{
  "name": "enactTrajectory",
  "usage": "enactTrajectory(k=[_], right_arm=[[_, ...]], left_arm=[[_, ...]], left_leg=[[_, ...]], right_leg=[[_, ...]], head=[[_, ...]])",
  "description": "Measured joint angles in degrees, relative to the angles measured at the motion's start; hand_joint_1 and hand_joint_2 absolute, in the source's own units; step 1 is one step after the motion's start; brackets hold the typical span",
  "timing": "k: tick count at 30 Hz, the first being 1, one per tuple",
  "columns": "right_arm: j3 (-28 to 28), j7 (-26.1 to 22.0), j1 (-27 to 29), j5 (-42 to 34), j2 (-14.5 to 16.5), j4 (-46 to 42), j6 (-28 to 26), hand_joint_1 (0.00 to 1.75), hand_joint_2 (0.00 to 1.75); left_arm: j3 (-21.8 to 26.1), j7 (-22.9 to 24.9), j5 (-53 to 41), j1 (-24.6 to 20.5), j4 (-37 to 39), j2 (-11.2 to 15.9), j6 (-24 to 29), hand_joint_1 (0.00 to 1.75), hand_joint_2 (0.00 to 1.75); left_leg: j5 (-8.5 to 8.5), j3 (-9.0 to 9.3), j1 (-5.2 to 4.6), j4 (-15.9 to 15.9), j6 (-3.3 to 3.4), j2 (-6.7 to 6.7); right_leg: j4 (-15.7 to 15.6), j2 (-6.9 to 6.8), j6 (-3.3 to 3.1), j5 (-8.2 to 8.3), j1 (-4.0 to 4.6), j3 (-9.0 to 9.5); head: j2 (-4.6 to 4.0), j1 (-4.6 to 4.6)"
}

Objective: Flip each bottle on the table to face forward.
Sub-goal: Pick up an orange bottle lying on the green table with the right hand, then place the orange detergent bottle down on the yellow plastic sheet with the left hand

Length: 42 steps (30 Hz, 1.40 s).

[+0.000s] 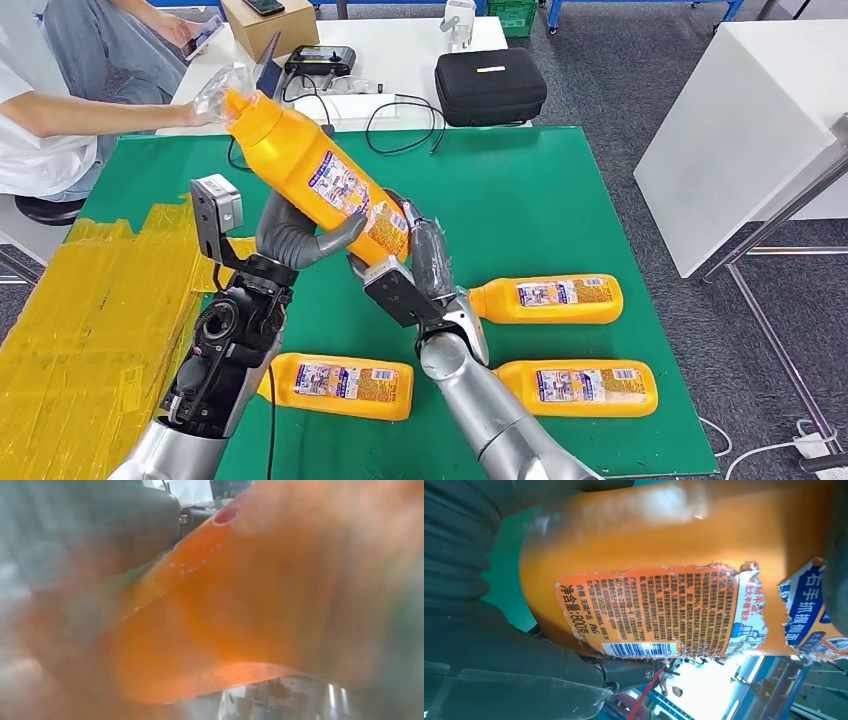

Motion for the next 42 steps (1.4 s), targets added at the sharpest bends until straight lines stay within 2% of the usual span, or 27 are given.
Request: enactTrajectory(k=[3, 7, 17, 28, 29, 33, 36, 42], right_arm=[[0.4, -0.1, 0.3, 1.0, 0.0, 0.0, -0.8, 1.75, 1.75], [1.6, 0.2, 0.5, 1.6, 0.0, 0.0, -1.2, 1.75, 1.75], [3.1, 0.2, 0.4, 0.5, 0.1, 0.3, -1.1, 1.75, 1.75], [3.6, -0.2, 0.4, 0.4, 0.3, -0.1, -1.1, 1.75, 1.75], [3.7, -0.2, 0.4, 0.4, 0.3, -0.2, -1.1, 1.71, 1.75], [3.9, -0.2, 0.6, 0.7, 0.3, -0.7, -1.1, 0.0, 1.75], [4.7, 0.4, 1.9, 1.9, -0.1, -3.2, -1.1, 0.0, 1.75], [8.2, 4.2, 6.8, 3.7, -1.9, -16.3, 1.2, 0.0, 1.75]], left_arm=[[0.0, -0.1, 0.6, 0.3, 0.0, 0.1, 0.1, 0.0, 1.75], [0.0, -1.5, 1.3, 1.0, 0.0, 0.1, 1.4, 1.72, 1.75], [0.5, -3.4, 1.5, 3.6, -3.3, -0.1, 6.7, 1.75, 1.75], [1.0, -4.0, 2.3, 4.3, -4.7, -0.3, 7.9, 1.75, 1.75], [1.0, -4.0, 2.4, 4.3, -4.8, -0.3, 7.9, 1.75, 1.75], [1.1, -4.1, 2.4, 4.3, -5.0, -0.3, 8.3, 1.75, 1.75], [1.8, -4.8, 0.9, 4.2, -5.5, -0.2, 10.4, 1.75, 1.75], [4.6, -6.9, -12.7, 2.5, -6.8, 0.3, 23.0, 1.75, 1.75]], left_leg=[[0.0, -0.01, 0.0, 0.0, 0.0, 0.0], [0.0, -0.01, 0.0, 0.0, 0.0, 0.0], [0.0, -0.02, -0.01, 0.0, 0.0, 0.0], [0.0, -0.02, 0.0, 0.0, 0.0, 0.01], [0.0, -0.02, 0.0, 0.0, 0.0, 0.01], [0.0, -0.02, 0.0, 0.0, 0.0, 0.01], [0.0, -0.02, 0.0, 0.0, 0.0, 0.01], [0.0, -0.05, 0.01, 0.0, 0.0, 0.0]], right_leg=[[0.0, 0.0, 0.0, 0.0, 0.0, 0.0], [0.0, 0.0, 0.0, 0.0, 0.0, 0.0], [0.0, 0.0, 0.0, 0.0, 0.0, -0.01], [0.0, 0.0, 0.0, 0.0, 0.0, -0.02], [0.0, 0.0, 0.0, 0.0, 0.0, -0.02], [0.0, 0.0, 0.0, 0.0, 0.0, -0.02], [0.0, 0.0, 0.0, 0.0, 0.0, -0.02], [0.0, 0.0, 0.0, 0.0, 0.0, -0.05]], head=[[0.01, 0.01], [0.01, -0.01], [0.01, -0.01], [0.01, 0.0], [0.01, 0.0], [0.01, 0.01], [0.01, 0.01], [0.0, 0.0]])
